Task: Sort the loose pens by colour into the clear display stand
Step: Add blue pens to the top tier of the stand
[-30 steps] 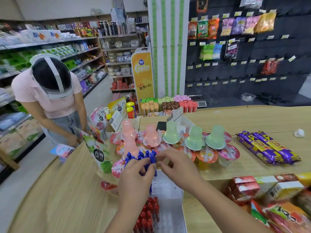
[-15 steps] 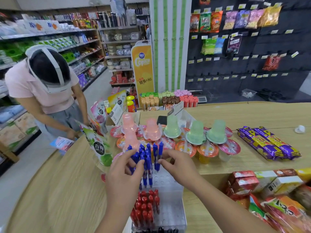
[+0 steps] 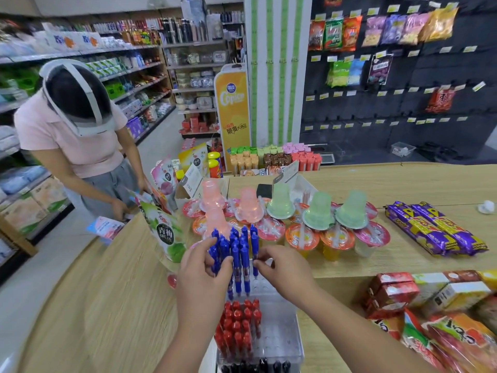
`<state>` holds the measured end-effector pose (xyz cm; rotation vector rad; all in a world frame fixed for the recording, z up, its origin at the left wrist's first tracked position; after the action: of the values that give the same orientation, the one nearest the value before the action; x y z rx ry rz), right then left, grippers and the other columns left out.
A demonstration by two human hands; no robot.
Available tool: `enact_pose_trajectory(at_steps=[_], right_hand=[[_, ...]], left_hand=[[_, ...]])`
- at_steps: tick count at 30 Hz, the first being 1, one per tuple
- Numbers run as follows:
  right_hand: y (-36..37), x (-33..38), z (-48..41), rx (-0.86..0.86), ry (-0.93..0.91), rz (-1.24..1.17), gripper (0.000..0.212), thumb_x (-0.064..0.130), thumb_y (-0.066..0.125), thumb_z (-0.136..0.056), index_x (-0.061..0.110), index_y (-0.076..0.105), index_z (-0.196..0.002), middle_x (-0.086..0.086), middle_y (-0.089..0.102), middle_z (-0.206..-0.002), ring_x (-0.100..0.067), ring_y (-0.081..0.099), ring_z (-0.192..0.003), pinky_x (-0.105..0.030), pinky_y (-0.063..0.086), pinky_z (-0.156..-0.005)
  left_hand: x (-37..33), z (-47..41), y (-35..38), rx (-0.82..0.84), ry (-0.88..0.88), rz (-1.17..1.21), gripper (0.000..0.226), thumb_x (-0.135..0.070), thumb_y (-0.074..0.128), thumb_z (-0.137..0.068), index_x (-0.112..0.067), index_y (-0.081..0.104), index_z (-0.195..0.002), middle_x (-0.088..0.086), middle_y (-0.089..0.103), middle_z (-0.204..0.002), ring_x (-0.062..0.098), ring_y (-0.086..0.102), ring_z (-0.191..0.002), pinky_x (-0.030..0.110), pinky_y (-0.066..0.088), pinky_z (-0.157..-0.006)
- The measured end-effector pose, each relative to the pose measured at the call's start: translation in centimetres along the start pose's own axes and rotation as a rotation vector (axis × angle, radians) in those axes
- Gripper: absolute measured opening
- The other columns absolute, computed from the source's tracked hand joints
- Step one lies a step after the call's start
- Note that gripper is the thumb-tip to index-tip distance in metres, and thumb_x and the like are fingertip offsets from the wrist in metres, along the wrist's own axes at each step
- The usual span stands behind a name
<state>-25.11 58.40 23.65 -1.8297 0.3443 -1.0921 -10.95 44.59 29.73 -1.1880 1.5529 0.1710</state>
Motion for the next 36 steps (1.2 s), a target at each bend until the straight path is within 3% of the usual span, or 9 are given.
enact_pose_trajectory(at_steps=[7, 10, 12, 16, 21, 25, 28, 32, 36], right_hand=[[-0.6, -0.8, 1.2, 0.023, 0.029, -0.034, 0.029, 0.051, 0.059, -0.09, 0.032, 0.067, -0.11, 0.018, 0.068, -0.105, 0.001, 0.053, -0.08, -0.019, 0.04, -0.06], [-2.2, -2.5, 3.8, -0.037, 0.074, -0.104, 0.028, 0.047, 0.063, -0.089, 0.03, 0.068, -0.11, 0.018, 0.068, -0.101, 0.001, 0.055, -0.075, -0.023, 0.046, -0.066], [-3.0, -4.4, 6.7, -0.095, 0.119, -0.171, 0.021, 0.042, 0.066, -0.087, 0.031, 0.07, -0.105, 0.02, 0.069, -0.095, 0.002, 0.056, -0.069, -0.024, 0.048, -0.069], [-3.1, -8.9, 14.2, -0.186, 0.212, -0.246, 0.006, 0.036, 0.069, -0.085, 0.036, 0.069, -0.092, 0.024, 0.067, -0.084, -0.003, 0.057, -0.065, -0.024, 0.048, -0.064], [0.0, -13.2, 23.1, -0.217, 0.322, -0.331, 0.009, 0.025, 0.068, -0.088, 0.035, 0.069, -0.088, 0.025, 0.067, -0.084, -0.006, 0.057, -0.062, -0.013, 0.044, -0.059], [5.7, -17.4, 29.2, -0.141, 0.482, -0.377, 0.008, 0.027, 0.067, -0.088, 0.034, 0.07, -0.088, 0.028, 0.066, -0.08, -0.004, 0.055, -0.059, -0.011, 0.043, -0.059], [11.7, -21.3, 34.0, -0.014, 0.601, -0.257, 0.009, 0.035, 0.061, -0.092, 0.033, 0.069, -0.092, 0.024, 0.066, -0.076, 0.0, 0.058, -0.062, -0.02, 0.049, -0.061], [18.7, -27.3, 40.4, 0.149, 0.855, -0.082, 0.02, 0.048, 0.056, -0.09, 0.031, 0.066, -0.092, 0.016, 0.069, -0.085, -0.006, 0.063, -0.076, -0.028, 0.051, -0.068], [22.6, -30.5, 43.2, 0.256, 0.953, -0.004, 0.03, 0.058, 0.053, -0.089, 0.029, 0.059, -0.084, 0.013, 0.066, -0.077, -0.015, 0.064, -0.076, -0.029, 0.05, -0.063]], left_hand=[[0.1, 1.8, -0.5, 0.007, 0.019, 0.035, 0.038, -0.017, 0.075, -0.084, -0.03, 0.063, -0.118, -0.008, 0.051, -0.082, 0.011, 0.05, -0.074, 0.026, 0.045, -0.069], [0.1, 3.9, -0.1, 0.037, 0.023, 0.062, 0.035, -0.015, 0.076, -0.082, -0.03, 0.064, -0.112, -0.006, 0.052, -0.082, 0.009, 0.05, -0.068, 0.017, 0.042, -0.066], [0.4, 6.0, 0.7, 0.078, 0.019, 0.087, 0.032, -0.014, 0.076, -0.082, -0.03, 0.065, -0.107, -0.004, 0.054, -0.08, 0.008, 0.05, -0.066, 0.011, 0.04, -0.064], [2.0, 11.7, 3.7, 0.21, -0.019, 0.091, 0.026, -0.017, 0.074, -0.083, -0.035, 0.065, -0.1, -0.005, 0.058, -0.081, 0.009, 0.053, -0.068, 0.013, 0.043, -0.063], [6.0, 20.4, 7.2, 0.294, -0.106, 0.074, 0.021, -0.017, 0.075, -0.085, -0.029, 0.069, -0.102, -0.006, 0.06, -0.081, 0.012, 0.055, -0.068, 0.018, 0.047, -0.064], [9.4, 27.1, 9.7, 0.375, -0.101, -0.015, 0.021, -0.017, 0.074, -0.085, -0.034, 0.067, -0.095, -0.011, 0.058, -0.075, 0.012, 0.054, -0.068, 0.027, 0.048, -0.063], [14.1, 33.2, 13.4, 0.504, -0.17, -0.111, 0.009, -0.026, 0.074, -0.084, -0.032, 0.072, -0.09, -0.014, 0.058, -0.072, 0.007, 0.053, -0.067, 0.033, 0.051, -0.063], [20.0, 39.2, 19.9, 0.734, -0.234, -0.348, 0.026, -0.048, 0.065, -0.088, -0.032, 0.069, -0.108, -0.014, 0.064, -0.094, 0.008, 0.06, -0.09, 0.026, 0.046, -0.075], [23.6, 41.3, 23.3, 0.796, -0.308, -0.545, 0.035, -0.054, 0.058, -0.092, -0.03, 0.064, -0.117, -0.009, 0.067, -0.107, 0.01, 0.064, -0.092, 0.025, 0.047, -0.07]])
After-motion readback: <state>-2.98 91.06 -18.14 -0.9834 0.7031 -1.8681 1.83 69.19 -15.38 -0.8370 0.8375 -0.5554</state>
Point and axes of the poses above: each hand's wrist, its own z-axis away from the middle knuckle, its own y-axis out of the palm, x = y × z, the point moved 10 cm from there along -z, towards the middle knuckle
